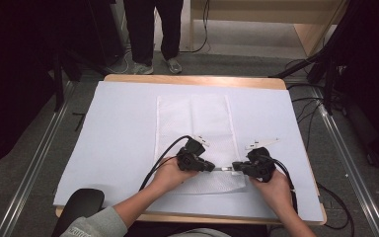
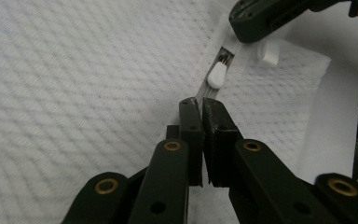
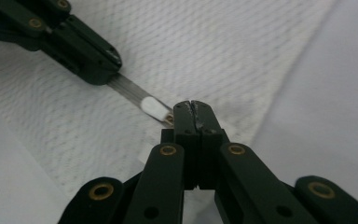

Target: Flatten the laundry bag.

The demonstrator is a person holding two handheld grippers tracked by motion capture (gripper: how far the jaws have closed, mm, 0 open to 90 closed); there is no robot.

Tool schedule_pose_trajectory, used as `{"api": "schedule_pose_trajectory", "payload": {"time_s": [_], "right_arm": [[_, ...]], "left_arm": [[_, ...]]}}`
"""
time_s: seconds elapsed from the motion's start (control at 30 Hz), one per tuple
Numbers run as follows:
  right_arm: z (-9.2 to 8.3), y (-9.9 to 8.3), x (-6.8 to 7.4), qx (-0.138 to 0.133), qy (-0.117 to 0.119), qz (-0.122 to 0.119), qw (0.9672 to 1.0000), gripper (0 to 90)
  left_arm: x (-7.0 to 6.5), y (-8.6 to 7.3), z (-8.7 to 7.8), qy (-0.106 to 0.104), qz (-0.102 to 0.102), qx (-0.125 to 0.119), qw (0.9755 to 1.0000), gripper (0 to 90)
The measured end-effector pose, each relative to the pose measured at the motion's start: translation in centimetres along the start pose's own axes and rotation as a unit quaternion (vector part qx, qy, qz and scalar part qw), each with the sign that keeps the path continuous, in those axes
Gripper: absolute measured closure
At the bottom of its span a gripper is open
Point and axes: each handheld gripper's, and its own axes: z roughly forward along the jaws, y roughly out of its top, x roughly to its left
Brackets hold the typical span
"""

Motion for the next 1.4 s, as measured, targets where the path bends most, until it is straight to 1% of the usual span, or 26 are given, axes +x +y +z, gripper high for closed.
{"api": "schedule_pose_trajectory", "payload": {"time_s": [0.03, 0.07, 0.1, 0.13, 0.17, 0.2, 0.33, 0.47, 0.5, 0.57, 0.63, 0.7, 0.73, 0.8, 0.83, 0.87, 0.93, 0.97, 1.0, 1.07, 1.1, 1.13, 1.3, 1.33, 1.37, 1.4], "right_arm": [[-0.1, -0.1, -0.3, -0.001, -0.005, 0.0, 1.0, 90.0], [-0.2, -0.1, -0.5, -0.003, -0.005, 0.006, 1.0, 90.0], [-0.2, -0.1, -0.6, -0.003, -0.004, 0.008, 1.0, 90.0], [-0.2, -0.1, -0.6, -0.003, -0.004, 0.008, 1.0, 90.0], [0.1, -0.1, -0.6, 0.004, -0.002, 0.007, 1.0, 90.0], [0.2, -0.1, -0.6, 0.007, -0.004, 0.007, 0.9999, 90.0], [0.6, -0.1, -0.5, 0.012, -0.002, -0.006, 0.9999, 90.0], [0.7, -0.3, -0.6, 0.005, 0.0, -0.01, 0.9999, 90.0], [0.7, -0.4, -0.6, 0.005, 0.0, -0.011, 0.9999, 90.0], [0.7, -0.4, -0.5, 0.004, -0.001, -0.016, 0.9999, 90.0], [0.7, -0.5, -0.4, 0.002, -0.004, -0.02, 0.9998, 90.0], [0.7, -0.5, -0.3, 0.002, -0.007, -0.023, 0.9997, 90.0], [0.7, -0.5, -0.3, 0.001, -0.007, -0.023, 0.9997, 90.0], [0.7, -0.5, -0.3, 0.0, -0.007, -0.024, 0.9997, 90.0], [0.7, -0.5, -0.3, 0.0, -0.007, -0.024, 0.9997, 90.0], [0.7, -0.5, -0.3, 0.0, -0.006, -0.026, 0.9996, 90.0], [0.7, -0.6, -0.3, 0.0, -0.009, -0.029, 0.9995, 90.0], [0.7, -0.6, -0.2, -0.001, -0.009, -0.031, 0.9995, 90.0], [0.7, -0.5, -0.1, 0.001, -0.01, -0.029, 0.9995, 90.0], [0.7, -0.5, -0.1, 0.0, -0.01, -0.03, 0.9995, 90.0], [0.8, -0.5, 0.0, 0.001, -0.014, -0.035, 0.9993, 90.0], [0.8, -0.5, 0.0, 0.001, -0.014, -0.035, 0.9993, 90.0], [0.8, -0.4, 0.2, 0.003, -0.019, -0.034, 0.9992, 90.0], [0.8, -0.5, 0.2, 0.003, -0.021, -0.042, 0.9989, 90.0], [0.8, -0.5, 0.2, 0.003, -0.021, -0.042, 0.9989, 90.0], [0.8, -0.6, 0.3, 0.0, -0.023, -0.044, 0.9988, 90.0]], "left_arm": [[-0.1, 0.1, 0.2, -0.002, -0.001, -0.003, 1.0, 86.4], [-0.1, 0.1, 0.2, -0.002, -0.001, -0.003, 1.0, 86.1], [-0.1, 0.4, 0.4, -0.006, -0.003, 0.003, 1.0, 86.0], [-0.1, 0.4, 0.4, -0.006, -0.003, 0.003, 1.0, 85.7], [-0.2, 0.6, 0.8, -0.009, -0.013, -0.004, 0.9999, 85.1], [-0.2, 0.8, 1.0, -0.009, -0.012, 0.0, 0.9999, 84.6], [-0.4, 1.1, 1.3, -0.011, -0.021, 0.004, 0.9997, 83.1], [-0.7, 1.5, 1.9, -0.016, -0.033, 0.006, 0.9993, 82.7], [-0.7, 1.5, 2.0, -0.018, -0.031, 0.008, 0.9993, 82.6], [-1.0, 1.7, 2.3, -0.017, -0.035, 0.009, 0.9992, 81.2], [-1.3, 1.9, 2.6, -0.013, -0.037, 0.007, 0.9992, 80.6], [-1.3, 2.1, 2.8, -0.02, -0.047, 0.005, 0.9987, 78.6], [-1.5, 2.1, 2.9, -0.017, -0.049, 0.001, 0.9987, 77.9], [-1.8, 2.2, 3.2, -0.004, -0.038, 0.003, 0.9993, 79.8], [-1.8, 2.2, 3.2, -0.004, -0.038, 0.003, 0.9993, 82.9], [-2.0, 2.2, 3.2, 0.002, -0.031, 0.001, 0.9995, 82.9], [-1.9, 2.1, 3.2, 0.002, -0.027, 0.002, 0.9996, 86.2], [-1.8, 2.1, 3.2, -0.006, -0.025, 0.004, 0.9997, 86.8], [-1.7, 2.2, 3.1, -0.008, -0.021, 0.007, 0.9997, 87.0], [-1.5, 2.2, 3.1, -0.012, -0.022, 0.008, 0.9997, 87.3], [-1.4, 2.3, 3.1, -0.017, -0.036, 0.008, 0.9992, 87.4], [-1.3, 2.3, 3.1, -0.02, -0.036, 0.008, 0.9991, 87.4], [-1.3, 2.3, 3.2, -0.02, -0.032, 0.007, 0.9993, 87.4], [-1.2, 2.3, 3.1, -0.023, -0.037, 0.01, 0.999, 87.7], [-1.2, 2.3, 3.1, -0.023, -0.037, 0.01, 0.999, 87.8], [-1.1, 2.4, 3.0, -0.027, -0.039, 0.016, 0.9987, 87.9]]}}
